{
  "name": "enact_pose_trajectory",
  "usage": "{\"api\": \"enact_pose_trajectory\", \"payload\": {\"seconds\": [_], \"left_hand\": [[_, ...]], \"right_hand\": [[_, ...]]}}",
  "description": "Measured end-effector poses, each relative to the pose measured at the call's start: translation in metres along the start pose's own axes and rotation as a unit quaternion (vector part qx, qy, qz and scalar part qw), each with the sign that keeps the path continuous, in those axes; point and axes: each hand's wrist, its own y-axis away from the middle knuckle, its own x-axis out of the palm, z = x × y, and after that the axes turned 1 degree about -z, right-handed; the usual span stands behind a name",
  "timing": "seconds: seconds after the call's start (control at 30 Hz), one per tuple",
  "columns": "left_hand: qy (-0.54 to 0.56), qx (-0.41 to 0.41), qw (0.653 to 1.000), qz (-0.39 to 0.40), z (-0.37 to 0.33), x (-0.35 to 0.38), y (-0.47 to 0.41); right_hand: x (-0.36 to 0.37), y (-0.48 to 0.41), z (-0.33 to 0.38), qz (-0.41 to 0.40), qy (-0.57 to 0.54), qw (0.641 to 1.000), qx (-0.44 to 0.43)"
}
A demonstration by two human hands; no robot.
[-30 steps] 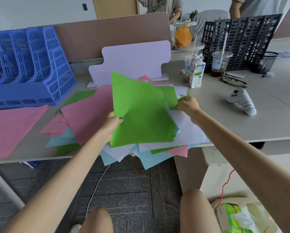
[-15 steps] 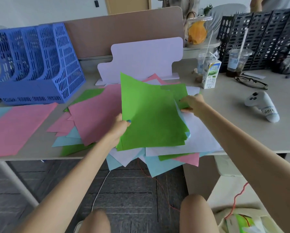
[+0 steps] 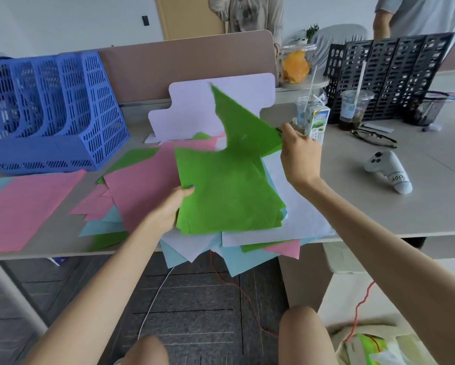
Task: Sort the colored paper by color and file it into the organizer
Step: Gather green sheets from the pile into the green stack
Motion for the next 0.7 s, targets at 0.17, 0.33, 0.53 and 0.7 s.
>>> {"api": "enact_pose_trajectory", "payload": {"seconds": [0.17,0.33,0.53,0.7], "left_hand": [[0.132,-0.03,0.991,0.007,-0.007,0.0,-0.001],[0.17,-0.047,0.984,0.016,-0.008,-0.001,0.001],[0.037,-0.016,0.999,-0.002,0.016,-0.015,-0.037],[0.016,0.009,1.0,0.025,0.028,-0.023,-0.058]], "right_hand": [[-0.008,0.03,0.0,0.019,-0.031,0.98,-0.193],[-0.004,0.066,-0.006,0.116,-0.08,0.947,-0.289],[-0.005,0.071,-0.004,0.186,-0.09,0.968,-0.14],[-0.003,0.054,0.007,0.217,-0.362,0.845,0.328]]}}
